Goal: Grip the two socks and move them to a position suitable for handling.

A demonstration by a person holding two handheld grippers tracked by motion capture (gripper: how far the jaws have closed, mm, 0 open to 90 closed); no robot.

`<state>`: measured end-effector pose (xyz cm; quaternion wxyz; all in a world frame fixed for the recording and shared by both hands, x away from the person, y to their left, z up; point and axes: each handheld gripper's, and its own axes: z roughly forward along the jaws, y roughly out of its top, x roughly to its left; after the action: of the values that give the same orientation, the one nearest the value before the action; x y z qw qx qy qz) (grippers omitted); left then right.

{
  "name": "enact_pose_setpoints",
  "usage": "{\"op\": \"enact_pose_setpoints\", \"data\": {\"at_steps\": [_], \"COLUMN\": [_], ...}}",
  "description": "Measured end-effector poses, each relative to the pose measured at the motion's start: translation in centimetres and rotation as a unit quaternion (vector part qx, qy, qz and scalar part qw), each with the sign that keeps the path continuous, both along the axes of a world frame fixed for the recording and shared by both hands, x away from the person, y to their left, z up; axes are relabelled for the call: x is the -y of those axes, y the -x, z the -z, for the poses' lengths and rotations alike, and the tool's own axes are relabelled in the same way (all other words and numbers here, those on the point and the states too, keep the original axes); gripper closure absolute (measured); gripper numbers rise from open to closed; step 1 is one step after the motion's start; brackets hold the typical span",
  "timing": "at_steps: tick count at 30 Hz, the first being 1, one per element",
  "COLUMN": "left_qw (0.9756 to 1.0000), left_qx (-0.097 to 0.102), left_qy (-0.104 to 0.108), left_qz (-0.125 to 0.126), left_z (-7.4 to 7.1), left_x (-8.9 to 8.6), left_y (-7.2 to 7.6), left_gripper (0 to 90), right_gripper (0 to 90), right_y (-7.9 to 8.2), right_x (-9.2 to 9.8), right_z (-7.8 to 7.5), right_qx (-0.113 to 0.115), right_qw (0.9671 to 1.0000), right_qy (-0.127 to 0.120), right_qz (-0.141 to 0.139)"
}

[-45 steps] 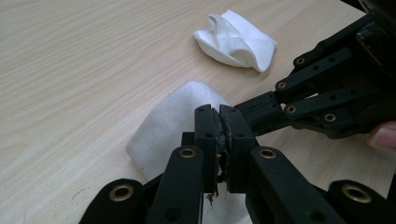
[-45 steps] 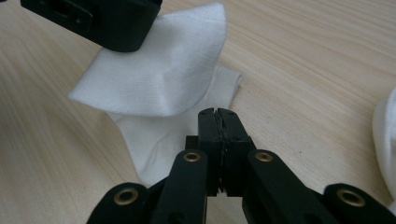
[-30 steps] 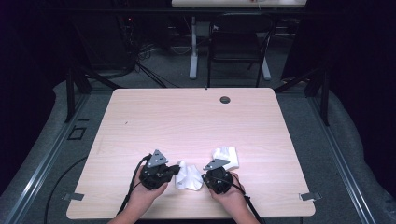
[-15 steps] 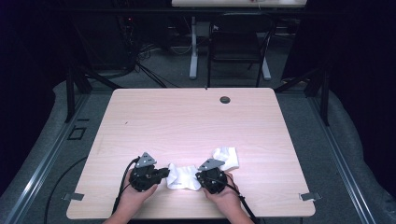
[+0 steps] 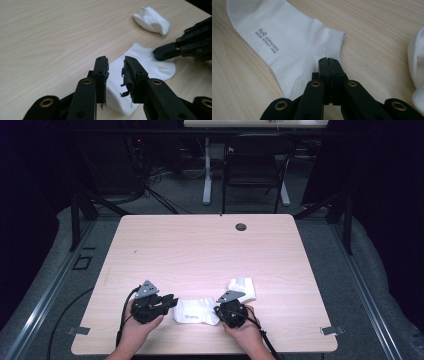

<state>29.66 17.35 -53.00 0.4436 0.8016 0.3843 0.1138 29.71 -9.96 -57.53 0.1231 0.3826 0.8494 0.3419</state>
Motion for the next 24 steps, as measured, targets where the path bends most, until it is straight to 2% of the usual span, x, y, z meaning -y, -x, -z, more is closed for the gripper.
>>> {"op": "enact_pose_setpoints", "data": {"at_steps": [1,2,4,5,6,7,10,13,19,24], "left_qw": [1.0000,0.9998,0.9990,0.9990,0.9983,0.9979,0.9972,0.9973,0.9952,0.9946], "left_qx": [0.000,0.003,0.003,0.003,-0.002,-0.013,-0.029,-0.034,-0.035,-0.042], "left_qy": [0.000,-0.018,-0.041,-0.041,-0.056,-0.063,-0.068,-0.065,-0.088,-0.090], "left_qz": [0.000,0.012,0.016,0.016,0.017,0.012,0.009,0.008,0.022,0.029], "left_z": [0.0,0.1,0.9,0.9,1.4,2.2,2.9,2.9,3.6,4.5], "left_x": [0.0,0.9,1.5,1.5,1.6,1.3,0.5,0.1,-0.4,-0.7], "left_y": [0.0,0.1,0.1,0.1,-0.1,-0.2,-0.3,-0.4,-0.2,0.0], "left_gripper": [71.2,70.8,69.7,68.8,67.5,65.8,60.1,57.4,56.6,58.0], "right_gripper": [90.0,90.0,90.0,90.0,90.0,90.0,90.0,90.0,90.0,90.0], "right_y": [0.0,0.0,0.0,0.0,0.0,0.1,0.1,0.1,0.2,0.2], "right_x": [0.0,0.0,0.0,0.0,0.0,0.1,0.2,0.3,0.5,0.7], "right_z": [0.0,0.0,0.0,0.0,0.1,0.0,0.0,0.0,0.0,0.0], "right_qx": [0.000,0.001,0.001,0.001,0.001,-0.002,-0.002,-0.005,-0.005,-0.005], "right_qw": [1.0000,1.0000,1.0000,1.0000,1.0000,1.0000,1.0000,1.0000,1.0000,1.0000], "right_qy": [0.000,-0.002,-0.002,-0.002,-0.005,-0.001,0.002,-0.005,-0.003,-0.002], "right_qz": [0.000,0.002,0.001,0.001,0.003,0.003,-0.001,0.003,0.001,0.003]}}
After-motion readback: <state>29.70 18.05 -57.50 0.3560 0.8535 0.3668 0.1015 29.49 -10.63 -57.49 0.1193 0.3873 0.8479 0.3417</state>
